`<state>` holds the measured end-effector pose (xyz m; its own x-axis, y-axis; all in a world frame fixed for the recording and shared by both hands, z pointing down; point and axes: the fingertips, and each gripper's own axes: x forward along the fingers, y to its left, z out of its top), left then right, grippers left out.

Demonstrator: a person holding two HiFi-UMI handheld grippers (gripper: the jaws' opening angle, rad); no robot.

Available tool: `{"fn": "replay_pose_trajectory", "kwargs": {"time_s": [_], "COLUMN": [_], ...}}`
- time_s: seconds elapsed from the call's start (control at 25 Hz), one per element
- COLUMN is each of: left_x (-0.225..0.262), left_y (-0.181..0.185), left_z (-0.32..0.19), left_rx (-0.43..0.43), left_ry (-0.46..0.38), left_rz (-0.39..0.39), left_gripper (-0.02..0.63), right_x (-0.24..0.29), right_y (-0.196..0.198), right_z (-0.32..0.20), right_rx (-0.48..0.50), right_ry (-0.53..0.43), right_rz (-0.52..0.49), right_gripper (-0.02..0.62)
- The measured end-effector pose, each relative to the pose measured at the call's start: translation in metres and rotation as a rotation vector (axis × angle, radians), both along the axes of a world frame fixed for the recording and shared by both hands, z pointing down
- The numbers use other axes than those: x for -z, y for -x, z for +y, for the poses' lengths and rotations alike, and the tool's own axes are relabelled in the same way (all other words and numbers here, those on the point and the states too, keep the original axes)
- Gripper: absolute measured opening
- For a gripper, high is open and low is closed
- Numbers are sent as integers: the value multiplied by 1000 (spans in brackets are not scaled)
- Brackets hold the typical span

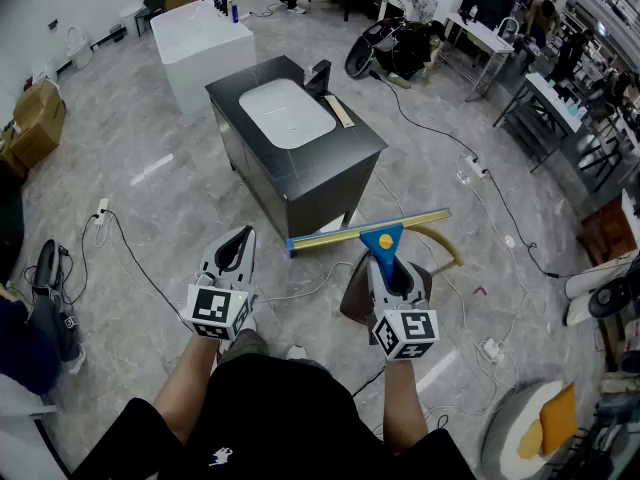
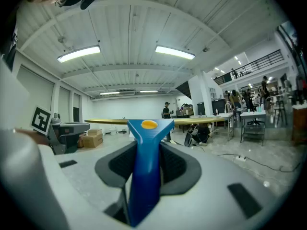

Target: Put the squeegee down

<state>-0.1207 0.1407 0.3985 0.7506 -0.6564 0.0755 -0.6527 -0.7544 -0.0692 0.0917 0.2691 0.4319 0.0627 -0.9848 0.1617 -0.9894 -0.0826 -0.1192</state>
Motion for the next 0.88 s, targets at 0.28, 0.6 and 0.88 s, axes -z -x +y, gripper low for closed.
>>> {"fn": "replay_pose_trajectory", "kwargs": {"time_s": [0.28, 0.6, 0.88], "left_x": [7, -5, -4], "left_y": [-8, -16, -16], "left_z": [5, 10, 2], "left_rx": [-10, -18, -9], "left_ry": [-4, 22, 21], "left_rz": [19, -3, -16], "left_gripper": [3, 3, 3], "right_x": [6, -3, -3], "right_y": [-6, -18, -17], "right_z": [4, 8, 4], "right_rx": [27, 26, 32], "right_ry": [-29, -30, -25], "right_rz": [-26, -58, -61], "right_gripper": [133, 135, 135]}}
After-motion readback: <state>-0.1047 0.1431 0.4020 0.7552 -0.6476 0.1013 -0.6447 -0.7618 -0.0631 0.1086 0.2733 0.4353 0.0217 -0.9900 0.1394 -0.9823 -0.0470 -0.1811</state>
